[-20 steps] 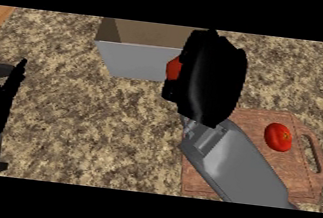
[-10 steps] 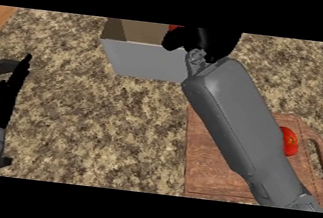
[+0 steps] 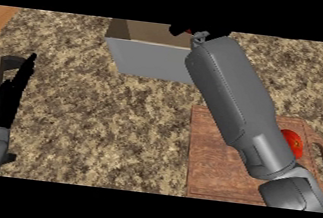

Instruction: Pick the bell pepper from the cutting board and place it in the cardboard box

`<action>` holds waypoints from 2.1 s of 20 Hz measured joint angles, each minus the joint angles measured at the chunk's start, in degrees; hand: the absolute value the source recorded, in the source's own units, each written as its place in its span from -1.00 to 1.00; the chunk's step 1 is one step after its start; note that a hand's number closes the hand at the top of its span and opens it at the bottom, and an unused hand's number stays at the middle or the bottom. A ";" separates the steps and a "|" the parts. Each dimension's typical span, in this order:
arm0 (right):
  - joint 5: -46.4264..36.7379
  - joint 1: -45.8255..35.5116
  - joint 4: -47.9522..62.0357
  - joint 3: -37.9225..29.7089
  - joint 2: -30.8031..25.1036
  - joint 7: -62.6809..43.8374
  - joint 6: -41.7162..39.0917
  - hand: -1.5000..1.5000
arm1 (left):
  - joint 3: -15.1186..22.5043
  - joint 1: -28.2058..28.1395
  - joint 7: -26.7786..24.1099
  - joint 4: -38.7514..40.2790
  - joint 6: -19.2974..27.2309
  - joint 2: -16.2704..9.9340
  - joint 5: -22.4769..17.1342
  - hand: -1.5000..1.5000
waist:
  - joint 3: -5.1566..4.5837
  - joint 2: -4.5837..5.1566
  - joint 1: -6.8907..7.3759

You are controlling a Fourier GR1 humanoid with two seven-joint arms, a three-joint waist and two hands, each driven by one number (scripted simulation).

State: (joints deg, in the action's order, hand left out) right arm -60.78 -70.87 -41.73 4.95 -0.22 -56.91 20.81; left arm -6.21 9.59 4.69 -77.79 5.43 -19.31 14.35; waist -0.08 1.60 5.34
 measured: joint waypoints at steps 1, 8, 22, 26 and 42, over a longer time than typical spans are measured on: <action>-0.34 -0.55 2.22 -0.59 0.00 -0.12 1.37 1.00 | -0.40 0.00 0.00 -0.23 -0.48 -0.51 -0.39 0.00 | 0.00 0.06 0.15; 3.73 -2.55 12.38 -7.26 0.03 1.50 9.59 -1.00 | -0.19 0.59 -0.68 0.55 -0.54 -0.26 -0.09 0.00 | 0.03 0.64 0.63; 6.37 -5.40 18.97 -11.92 -0.22 14.61 28.77 -1.00 | -0.41 1.32 -0.46 1.33 -0.66 0.03 0.05 0.00 | 0.06 0.31 -0.06; 8.34 -4.66 17.61 -12.65 -0.12 17.73 34.42 -1.00 | -1.53 0.24 -1.05 1.93 -0.66 -0.50 -0.33 0.00 | 0.06 -0.31 -1.17; 9.80 16.60 -10.12 -4.47 -0.11 14.06 34.88 -1.00 | -5.25 -5.40 -0.41 0.77 0.14 -1.26 -0.94 0.00 | 0.07 -2.88 -7.74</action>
State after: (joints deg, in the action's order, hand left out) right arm -50.99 -54.27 -51.85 0.48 -0.32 -42.85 55.69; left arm -11.46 4.19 4.28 -77.02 5.57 -20.57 13.41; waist -0.01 -1.28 -2.41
